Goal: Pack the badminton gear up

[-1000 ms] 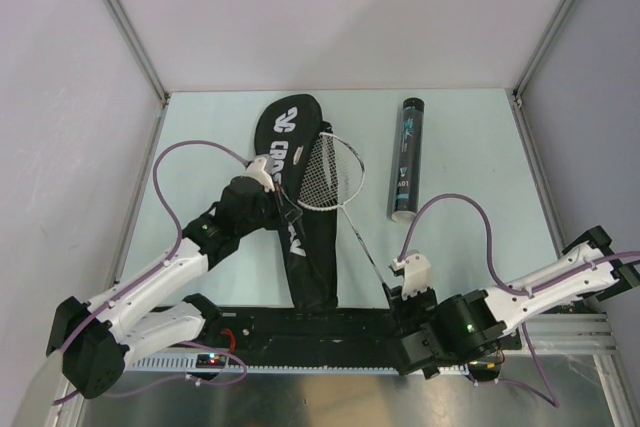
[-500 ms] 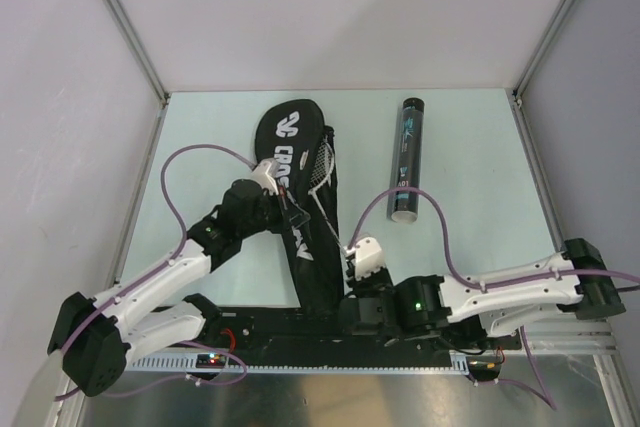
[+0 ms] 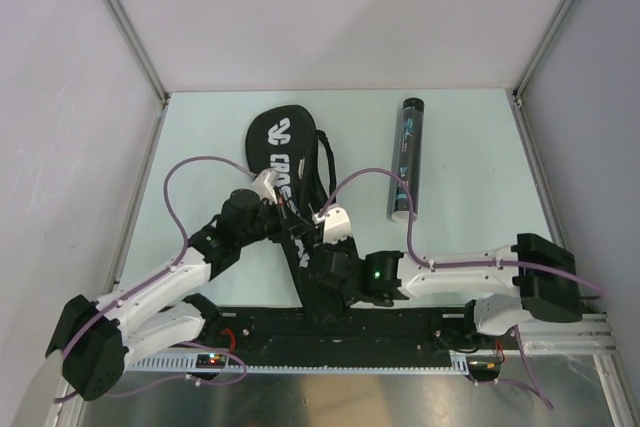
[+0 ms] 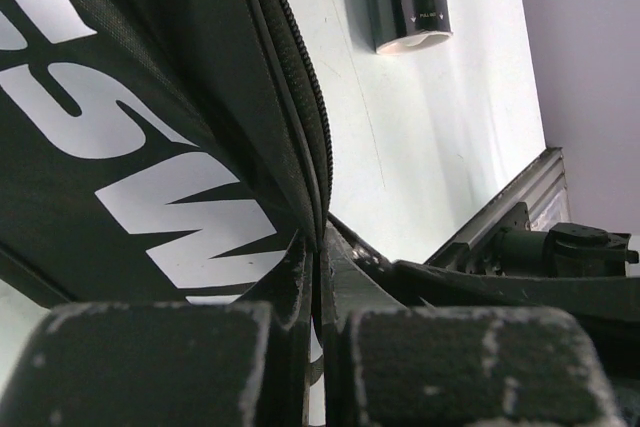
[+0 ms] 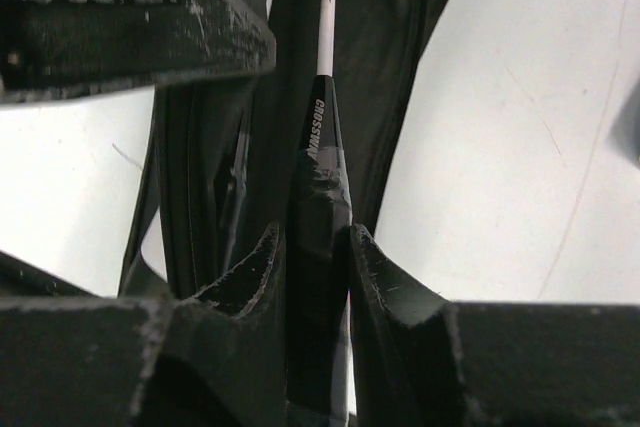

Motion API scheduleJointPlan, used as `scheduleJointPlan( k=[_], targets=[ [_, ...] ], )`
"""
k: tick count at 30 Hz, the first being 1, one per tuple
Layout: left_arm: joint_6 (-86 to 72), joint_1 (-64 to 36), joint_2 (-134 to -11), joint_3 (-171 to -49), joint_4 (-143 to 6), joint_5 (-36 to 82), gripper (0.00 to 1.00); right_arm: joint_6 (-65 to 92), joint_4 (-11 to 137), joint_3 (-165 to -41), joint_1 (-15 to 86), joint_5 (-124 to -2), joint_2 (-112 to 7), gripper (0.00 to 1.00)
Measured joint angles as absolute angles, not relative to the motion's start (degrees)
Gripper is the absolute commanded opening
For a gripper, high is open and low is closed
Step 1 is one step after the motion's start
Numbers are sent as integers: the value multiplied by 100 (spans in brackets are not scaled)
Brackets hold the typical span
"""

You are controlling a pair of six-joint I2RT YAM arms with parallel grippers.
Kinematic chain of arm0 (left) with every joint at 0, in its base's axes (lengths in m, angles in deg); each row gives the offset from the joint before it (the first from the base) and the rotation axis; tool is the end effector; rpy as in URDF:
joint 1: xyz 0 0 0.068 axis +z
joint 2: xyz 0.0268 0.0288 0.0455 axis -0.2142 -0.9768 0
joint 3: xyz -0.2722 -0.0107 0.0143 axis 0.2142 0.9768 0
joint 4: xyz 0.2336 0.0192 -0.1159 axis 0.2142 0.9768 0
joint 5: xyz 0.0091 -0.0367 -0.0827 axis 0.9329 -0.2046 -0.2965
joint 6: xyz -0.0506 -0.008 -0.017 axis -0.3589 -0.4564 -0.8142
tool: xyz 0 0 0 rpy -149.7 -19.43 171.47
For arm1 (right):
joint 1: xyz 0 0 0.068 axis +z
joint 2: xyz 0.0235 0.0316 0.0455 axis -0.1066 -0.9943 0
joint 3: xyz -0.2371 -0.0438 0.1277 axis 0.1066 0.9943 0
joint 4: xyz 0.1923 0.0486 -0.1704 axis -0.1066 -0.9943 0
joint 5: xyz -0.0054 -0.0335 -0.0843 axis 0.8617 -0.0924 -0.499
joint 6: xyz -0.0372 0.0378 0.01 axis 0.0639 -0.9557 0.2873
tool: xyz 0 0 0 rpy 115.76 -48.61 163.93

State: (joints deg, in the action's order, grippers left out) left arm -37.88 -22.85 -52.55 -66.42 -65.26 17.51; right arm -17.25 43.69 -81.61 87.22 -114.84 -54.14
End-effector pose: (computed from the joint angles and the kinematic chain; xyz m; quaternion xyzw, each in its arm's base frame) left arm 0.1684 -0.1294 0.2215 0.0112 0.8535 -0.4005 0.3331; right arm 0.0705 0.2899 0.2354 -0.1997 0.8542 0.1003 0.4694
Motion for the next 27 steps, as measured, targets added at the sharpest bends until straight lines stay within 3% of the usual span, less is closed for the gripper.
scheduleJointPlan(
  k=[15,27],
  targets=[
    [-4298,-2141,-4888,-6111,-6845,2243,0,-1509,5845,-8161,8344,-11248,-6350,0],
    [-4529,-2139,-4925,-5844,-7079,2472,0,-2197,6041,-8161,8278,-10940,-6605,47]
  ],
)
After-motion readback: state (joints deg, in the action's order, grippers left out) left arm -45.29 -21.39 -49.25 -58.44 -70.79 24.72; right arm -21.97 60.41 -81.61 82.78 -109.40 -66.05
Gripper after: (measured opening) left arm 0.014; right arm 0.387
